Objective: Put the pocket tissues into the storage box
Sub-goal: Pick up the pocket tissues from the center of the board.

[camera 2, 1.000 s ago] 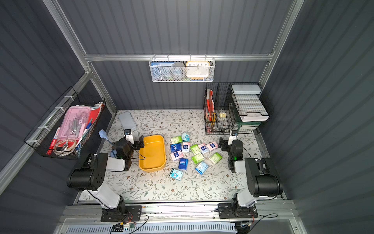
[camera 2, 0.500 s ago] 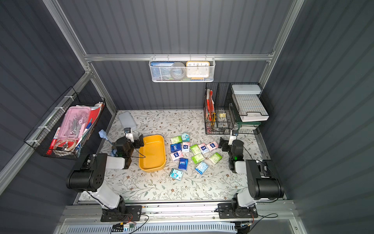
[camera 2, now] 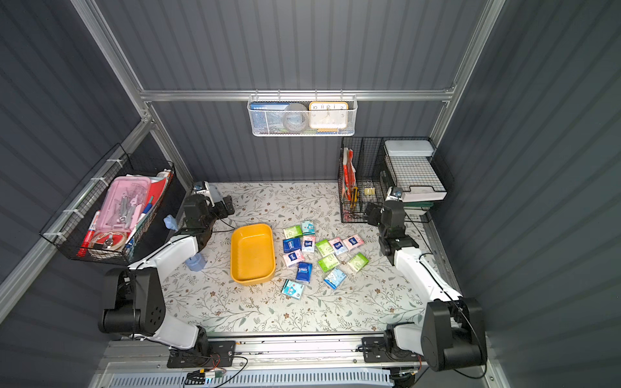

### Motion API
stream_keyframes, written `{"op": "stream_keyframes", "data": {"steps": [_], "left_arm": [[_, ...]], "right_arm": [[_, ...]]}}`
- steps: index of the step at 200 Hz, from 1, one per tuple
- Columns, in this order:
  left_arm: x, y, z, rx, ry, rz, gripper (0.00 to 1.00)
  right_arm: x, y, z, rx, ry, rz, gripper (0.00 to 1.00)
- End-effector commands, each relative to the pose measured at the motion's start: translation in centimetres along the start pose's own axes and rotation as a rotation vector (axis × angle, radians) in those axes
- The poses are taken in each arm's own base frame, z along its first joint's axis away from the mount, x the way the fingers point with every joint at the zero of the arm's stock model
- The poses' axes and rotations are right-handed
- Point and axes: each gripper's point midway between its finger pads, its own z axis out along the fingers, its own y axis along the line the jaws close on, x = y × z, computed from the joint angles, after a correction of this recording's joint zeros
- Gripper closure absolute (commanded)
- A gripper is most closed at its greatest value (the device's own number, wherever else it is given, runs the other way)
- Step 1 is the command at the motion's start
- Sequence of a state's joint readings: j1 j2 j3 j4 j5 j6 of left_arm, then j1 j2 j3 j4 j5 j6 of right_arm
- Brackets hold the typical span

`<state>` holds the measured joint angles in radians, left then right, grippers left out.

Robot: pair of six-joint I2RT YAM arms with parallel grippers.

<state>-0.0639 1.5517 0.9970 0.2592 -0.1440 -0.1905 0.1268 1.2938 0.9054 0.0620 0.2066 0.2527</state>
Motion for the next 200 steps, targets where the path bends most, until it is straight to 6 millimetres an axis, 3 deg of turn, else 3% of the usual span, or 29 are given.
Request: {"op": "stream_keyframes", "data": {"steps": [1,25,48,76,85,118,138,167,200], "left_arm": [[3.5,-1.0,0.4,0.016,0.214,-0.119,0.01],[5.1,-3.2,1.3,0.093,0.321,-0.193,0.01],[6.7,-4.7,1.2,0.121,0.370,-0.225,0.01],[8.4,-5.6,0.3,0.146,0.409,-0.248,0.01],[9.9,-6.0,-0.3,0.176,0.465,-0.267,0.01],[11.5,-5.4,-1.9,0.156,0.494,-0.298,0.01],[11.4,-4.6,-2.7,0.111,0.483,-0.293,0.01],[11.3,-2.7,-3.7,0.013,0.479,-0.280,0.01],[11.0,-1.6,-4.5,-0.029,0.460,-0.295,0.01]], "right_arm": [[5.0,1.5,-1.2,0.066,0.272,-0.014,0.08],[5.9,7.1,-1.7,-0.025,0.376,-0.028,0.14],[8.5,11.6,-2.2,-0.087,0.529,-0.058,0.18],[11.5,15.9,-1.7,-0.151,0.674,-0.097,0.19],[12.2,17.0,-1.3,-0.164,0.709,-0.114,0.19],[14.9,19.1,0.9,-0.154,0.848,-0.185,0.22],[16.1,20.0,2.7,-0.136,0.902,-0.232,0.27],[17.7,20.0,5.3,-0.069,0.938,-0.307,0.32],[19.4,19.6,6.7,-0.023,0.960,-0.346,0.31]]}}
